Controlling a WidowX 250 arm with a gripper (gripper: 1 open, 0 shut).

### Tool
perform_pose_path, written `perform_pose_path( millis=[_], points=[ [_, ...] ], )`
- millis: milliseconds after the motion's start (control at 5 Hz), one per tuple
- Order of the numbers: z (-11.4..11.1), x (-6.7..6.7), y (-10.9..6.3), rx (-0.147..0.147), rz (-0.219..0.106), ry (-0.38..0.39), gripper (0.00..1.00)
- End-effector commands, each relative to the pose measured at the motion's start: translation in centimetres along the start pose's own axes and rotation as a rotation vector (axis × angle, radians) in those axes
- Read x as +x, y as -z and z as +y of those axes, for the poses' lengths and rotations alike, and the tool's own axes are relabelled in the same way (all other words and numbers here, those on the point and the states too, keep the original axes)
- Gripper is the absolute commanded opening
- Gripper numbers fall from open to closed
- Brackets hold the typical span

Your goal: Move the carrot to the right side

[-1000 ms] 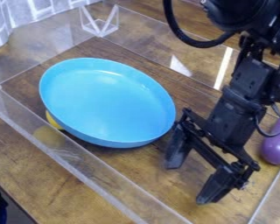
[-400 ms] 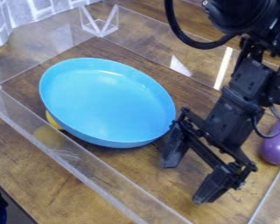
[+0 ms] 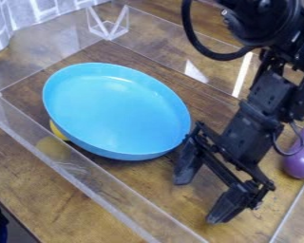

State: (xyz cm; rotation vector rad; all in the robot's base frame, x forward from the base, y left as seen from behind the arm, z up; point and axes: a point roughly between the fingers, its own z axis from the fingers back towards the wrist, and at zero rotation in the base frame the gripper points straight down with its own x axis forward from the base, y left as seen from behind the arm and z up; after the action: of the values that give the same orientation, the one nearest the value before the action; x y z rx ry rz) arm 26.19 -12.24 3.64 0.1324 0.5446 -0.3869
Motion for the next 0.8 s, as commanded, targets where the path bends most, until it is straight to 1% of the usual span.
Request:
perform_pose_path(
  millis=[0,600],
  points=[
    [0.50,0.43,-1.18,0.004,-0.043,-0.004,1.00],
    [1.37,1.02,-0.90,0.015,-0.039,-0.013,1.00]
  ],
)
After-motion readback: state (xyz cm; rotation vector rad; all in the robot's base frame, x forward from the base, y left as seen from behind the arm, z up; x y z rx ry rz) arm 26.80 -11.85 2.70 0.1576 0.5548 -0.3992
